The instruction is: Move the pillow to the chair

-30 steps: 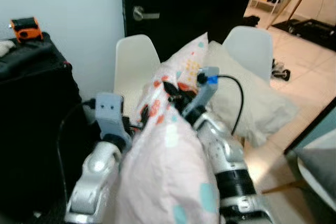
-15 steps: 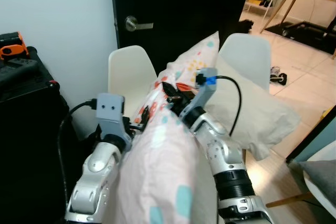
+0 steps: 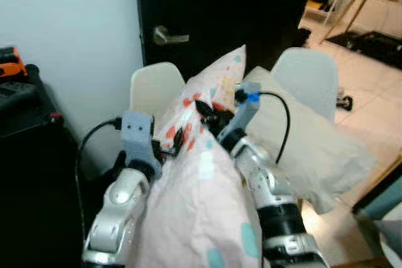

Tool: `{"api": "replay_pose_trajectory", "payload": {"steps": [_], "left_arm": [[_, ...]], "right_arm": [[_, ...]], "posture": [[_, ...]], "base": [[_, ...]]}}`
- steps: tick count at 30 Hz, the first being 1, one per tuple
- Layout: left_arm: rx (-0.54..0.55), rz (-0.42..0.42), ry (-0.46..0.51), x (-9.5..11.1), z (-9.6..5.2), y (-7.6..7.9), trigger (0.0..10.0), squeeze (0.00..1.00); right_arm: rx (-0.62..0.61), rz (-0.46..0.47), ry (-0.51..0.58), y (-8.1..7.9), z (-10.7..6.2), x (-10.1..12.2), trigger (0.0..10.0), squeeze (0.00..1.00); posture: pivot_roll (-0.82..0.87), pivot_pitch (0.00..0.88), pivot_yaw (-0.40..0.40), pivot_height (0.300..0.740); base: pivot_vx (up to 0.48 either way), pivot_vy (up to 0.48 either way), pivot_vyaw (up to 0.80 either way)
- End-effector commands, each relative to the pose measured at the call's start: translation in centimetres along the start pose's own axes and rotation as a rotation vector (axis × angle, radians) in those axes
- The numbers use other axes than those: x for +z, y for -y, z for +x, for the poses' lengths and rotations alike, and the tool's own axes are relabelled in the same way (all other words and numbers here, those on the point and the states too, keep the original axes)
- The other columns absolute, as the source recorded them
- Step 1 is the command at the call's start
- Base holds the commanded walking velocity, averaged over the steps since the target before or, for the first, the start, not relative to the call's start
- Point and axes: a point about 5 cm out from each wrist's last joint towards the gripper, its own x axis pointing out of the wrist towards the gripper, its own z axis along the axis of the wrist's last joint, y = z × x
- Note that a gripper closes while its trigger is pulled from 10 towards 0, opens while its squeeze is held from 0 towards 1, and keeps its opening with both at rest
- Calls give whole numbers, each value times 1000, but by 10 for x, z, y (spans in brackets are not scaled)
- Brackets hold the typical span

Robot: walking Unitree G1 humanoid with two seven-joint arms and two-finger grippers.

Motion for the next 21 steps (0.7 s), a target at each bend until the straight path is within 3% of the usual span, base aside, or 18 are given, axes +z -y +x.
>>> {"api": "replay_pose_trajectory", "payload": {"steps": [1, 14, 21], "left_arm": [[-11, -13, -15, -4, -1, 5, 10000, 0], [-6, -20, -14, -4, -1, 5, 10000, 0], [7, -5, -29, -6, -1, 5, 10000, 0]], "right_arm": [[40, -21, 108, -7, 4, 22, 10000, 0], [48, -16, 106, -8, 4, 23, 10000, 0], [50, -14, 105, -9, 4, 23, 10000, 0]], "posture": [[49, 0, -69, 740], [43, 0, -70, 740], [42, 0, -67, 740]], "base": [[371, 0, 0], [373, 0, 0], [0, -67, 0]]}}
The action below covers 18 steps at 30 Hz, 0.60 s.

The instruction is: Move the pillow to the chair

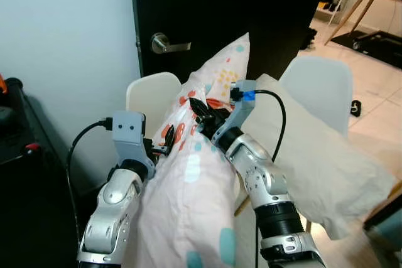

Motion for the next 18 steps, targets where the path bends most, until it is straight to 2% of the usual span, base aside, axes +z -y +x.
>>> {"api": "replay_pose_trajectory", "payload": {"steps": [1, 6, 8, 10, 16, 18], "left_arm": [[-8, 9, -28, -5, -1, 3, 10000, 0], [-9, 3, -30, -5, 0, 3, 10000, 0], [-7, 4, -31, -5, -1, 2, 10000, 0], [-6, 4, -31, -5, -1, 2, 10000, 0], [3, 6, -31, -5, 0, 1, 10000, 0], [11, 0, -33, -6, 0, 1, 10000, 0]], "right_arm": [[58, -21, 89, -10, 5, 20, 10000, 0], [83, -36, 77, -13, 6, 19, 10000, 0], [125, -76, 53, -19, 6, 17, 10000, 0], [153, -111, 43, -22, 7, 16, 10000, 0], [172, -126, 32, -24, 7, 15, 10000, 0], [176, -131, 27, -24, 7, 15, 10000, 0]], "posture": [[43, 0, -67, 740], [45, 0, -67, 740], [46, 0, -67, 740], [49, 0, -69, 740], [50, 0, -70, 740], [50, 0, -70, 740]], "base": [[0, -472, 0], [0, -470, 0], [0, -465, 0], [0, -465, 800], [0, -463, 800], [0, 0, 800]]}}
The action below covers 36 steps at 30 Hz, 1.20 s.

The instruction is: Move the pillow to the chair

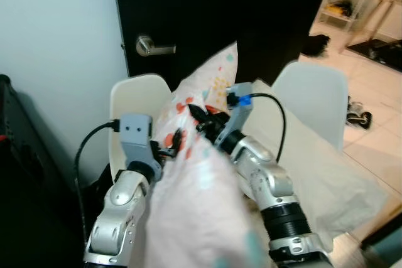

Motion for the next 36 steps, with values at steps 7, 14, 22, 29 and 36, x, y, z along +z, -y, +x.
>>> {"api": "replay_pose_trajectory", "payload": {"steps": [7, 14, 22, 29, 36], "left_arm": [[27, -7, -45, -8, -1, -4, 10000, 0], [26, -9, -46, -9, 0, -4, 10000, 0], [8, -10, -46, -9, 0, -2, 10000, 0], [1, -8, -44, -9, 0, -1, 10000, 0], [-6, -4, -43, -8, -1, -1, 10000, 0]], "right_arm": [[109, -69, 50, -15, 7, 15, 10000, 0], [120, -66, 44, -16, 6, 14, 10000, 0], [98, -43, 37, -12, 6, 13, 10000, 0], [91, -38, 36, -12, 6, 13, 10000, 0], [86, -24, 38, -11, 7, 13, 10000, 0]], "posture": [[46, 0, -71, 740], [44, 0, -74, 740], [44, 0, -75, 740], [46, 0, -75, 740], [45, 0, -71, 740]], "base": [[0, 0, 800], [0, 0, 800], [157, 0, 100], [345, 0, 0], [357, 0, 0]]}}
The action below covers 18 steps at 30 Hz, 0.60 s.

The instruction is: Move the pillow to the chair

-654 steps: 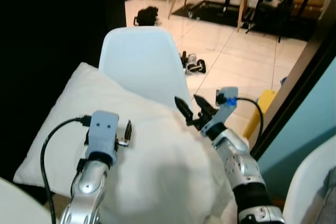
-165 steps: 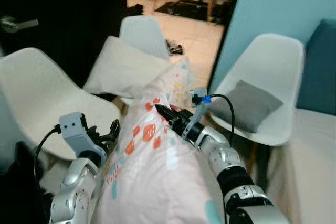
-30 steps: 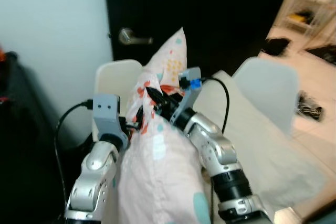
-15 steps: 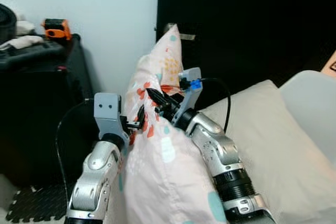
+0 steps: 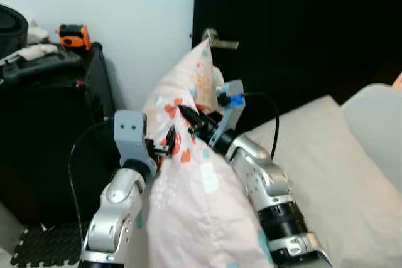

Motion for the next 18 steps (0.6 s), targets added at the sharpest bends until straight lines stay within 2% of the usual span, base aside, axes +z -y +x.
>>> {"api": "replay_pose_trajectory", "payload": {"steps": [1, 18], "left_arm": [[-9, 4, -27, -5, -1, 0, 10000, 0], [-5, 5, -26, -4, -1, 0, 10000, 0]], "right_arm": [[43, -8, 69, -9, 7, 17, 10000, 0], [39, 0, 68, -8, 7, 17, 10000, 0]], "posture": [[45, 0, -71, 740], [45, 0, -72, 740]], "base": [[368, 0, 0], [354, 0, 0]]}}
